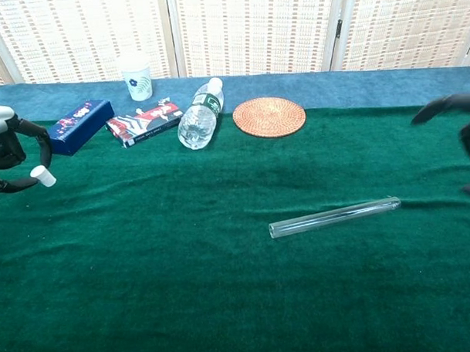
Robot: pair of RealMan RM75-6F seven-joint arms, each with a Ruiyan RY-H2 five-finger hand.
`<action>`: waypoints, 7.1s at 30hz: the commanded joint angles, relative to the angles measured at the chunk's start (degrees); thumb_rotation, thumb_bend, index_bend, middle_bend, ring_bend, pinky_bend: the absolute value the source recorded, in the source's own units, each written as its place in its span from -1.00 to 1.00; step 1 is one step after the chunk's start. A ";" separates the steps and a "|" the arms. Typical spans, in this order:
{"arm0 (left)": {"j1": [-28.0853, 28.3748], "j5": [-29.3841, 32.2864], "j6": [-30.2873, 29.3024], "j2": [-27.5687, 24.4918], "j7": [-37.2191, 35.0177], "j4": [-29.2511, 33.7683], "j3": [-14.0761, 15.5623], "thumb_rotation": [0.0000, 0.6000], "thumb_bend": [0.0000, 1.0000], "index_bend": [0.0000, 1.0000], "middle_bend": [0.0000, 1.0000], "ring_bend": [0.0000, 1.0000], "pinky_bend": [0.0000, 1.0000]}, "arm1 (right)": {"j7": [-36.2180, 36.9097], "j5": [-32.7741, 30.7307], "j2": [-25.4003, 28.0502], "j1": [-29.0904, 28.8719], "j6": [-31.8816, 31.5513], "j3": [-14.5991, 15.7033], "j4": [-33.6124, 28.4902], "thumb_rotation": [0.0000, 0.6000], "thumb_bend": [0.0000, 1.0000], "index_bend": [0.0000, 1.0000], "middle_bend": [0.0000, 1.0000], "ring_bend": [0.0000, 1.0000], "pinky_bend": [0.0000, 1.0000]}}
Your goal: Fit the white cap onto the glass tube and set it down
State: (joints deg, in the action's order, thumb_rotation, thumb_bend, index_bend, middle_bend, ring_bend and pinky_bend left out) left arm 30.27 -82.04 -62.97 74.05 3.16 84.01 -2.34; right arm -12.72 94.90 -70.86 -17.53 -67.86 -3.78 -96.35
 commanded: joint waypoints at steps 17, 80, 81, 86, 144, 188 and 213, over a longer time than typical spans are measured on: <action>-0.29 0.35 1.33 0.04 1.01 0.35 0.45 1.00 -0.13 0.13 0.97 0.73 0.52 | -12.29 -14.23 -16.06 -12.40 15.16 -3.48 7.87 0.79 -0.33 -0.24 0.76 1.00 0.93; 1.50 -1.71 0.05 -1.28 -10.21 5.50 -3.70 1.00 -0.10 0.13 0.97 0.72 0.52 | 0.19 -23.90 -19.54 -19.98 13.07 -6.49 6.59 1.00 0.27 0.69 0.93 1.00 1.00; 1.65 -1.77 -0.36 -1.03 -10.69 5.92 -4.13 1.00 -0.10 0.13 0.97 0.72 0.52 | 1.43 -24.05 -19.84 -20.10 13.10 -6.93 6.44 1.00 0.27 0.70 0.93 1.00 1.00; 1.83 -2.86 -3.25 0.42 -11.53 6.90 -5.53 1.00 -0.09 0.13 0.97 0.72 0.52 | 4.65 -25.16 -21.32 -20.72 12.82 -8.82 5.91 1.00 0.27 0.72 0.95 1.00 1.00; 3.42 -13.59 -17.41 14.23 -7.69 2.81 -6.00 1.00 -0.06 0.19 0.97 0.72 0.52 | 12.55 -29.41 -34.96 -25.81 8.70 -15.62 12.17 1.00 0.27 0.75 0.97 1.00 1.00; 1.35 -6.49 -10.97 3.82 -9.05 6.29 -3.54 1.00 -0.50 -0.93 -0.32 -0.65 -0.38 | -7.56 -37.95 -32.92 -27.65 7.83 -13.37 10.19 1.00 0.28 0.76 0.97 1.00 1.00; -3.62 -1.83 -11.37 1.17 -7.52 1.44 -3.02 1.00 -0.50 -0.90 -0.34 -0.75 -0.69 | -23.70 -45.84 -39.66 -29.55 5.51 -10.92 18.54 1.00 -0.08 -0.44 0.97 1.00 1.00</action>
State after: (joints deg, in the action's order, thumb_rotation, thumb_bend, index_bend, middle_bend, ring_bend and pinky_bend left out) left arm 26.78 -84.82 -74.99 74.91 -5.03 86.47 -5.17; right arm -36.59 48.82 -110.88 -47.35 -62.07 -14.64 -77.47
